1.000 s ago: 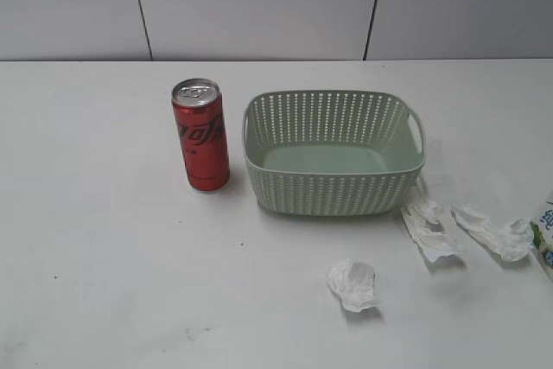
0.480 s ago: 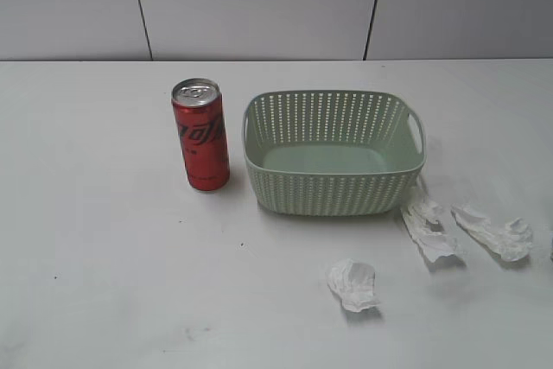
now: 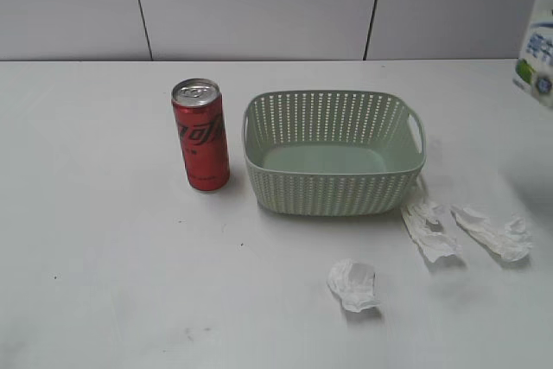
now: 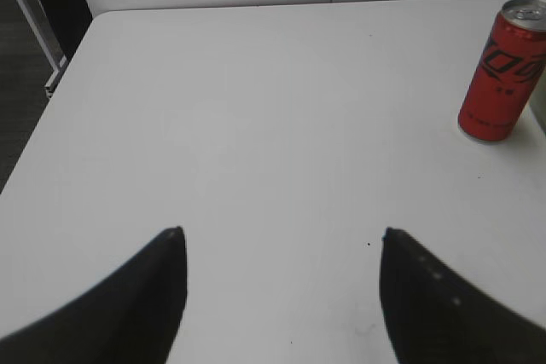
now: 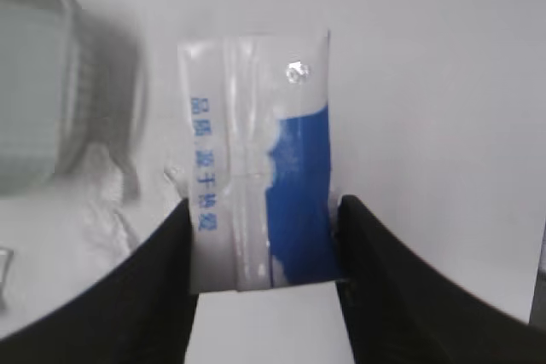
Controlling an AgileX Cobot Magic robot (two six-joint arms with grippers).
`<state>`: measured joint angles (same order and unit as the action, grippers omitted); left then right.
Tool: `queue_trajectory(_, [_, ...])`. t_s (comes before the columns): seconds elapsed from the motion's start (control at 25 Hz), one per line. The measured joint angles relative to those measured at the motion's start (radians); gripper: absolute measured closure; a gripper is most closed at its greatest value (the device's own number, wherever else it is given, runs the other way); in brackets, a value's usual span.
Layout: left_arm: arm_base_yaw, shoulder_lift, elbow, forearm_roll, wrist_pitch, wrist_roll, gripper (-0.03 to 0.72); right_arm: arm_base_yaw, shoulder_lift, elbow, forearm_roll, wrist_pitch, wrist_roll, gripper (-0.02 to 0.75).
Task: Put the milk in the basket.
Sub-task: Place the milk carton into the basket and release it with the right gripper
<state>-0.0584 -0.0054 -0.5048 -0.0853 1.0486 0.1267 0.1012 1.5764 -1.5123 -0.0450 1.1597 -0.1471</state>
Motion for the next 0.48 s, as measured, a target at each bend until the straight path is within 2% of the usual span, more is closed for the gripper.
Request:
queue_trajectory(0.28, [0.0, 0.0, 0.0, 0.0, 0.0, 0.0, 0.163, 0.225, 0.112, -0.209, 0.061, -0.016, -0.005, 0.37])
queue_trajectory(0.48, [0.0, 0.0, 0.0, 0.0, 0.0, 0.0, 0.163, 0.371, 0.221, -0.233, 0.153, -0.113, -0.02, 0.37])
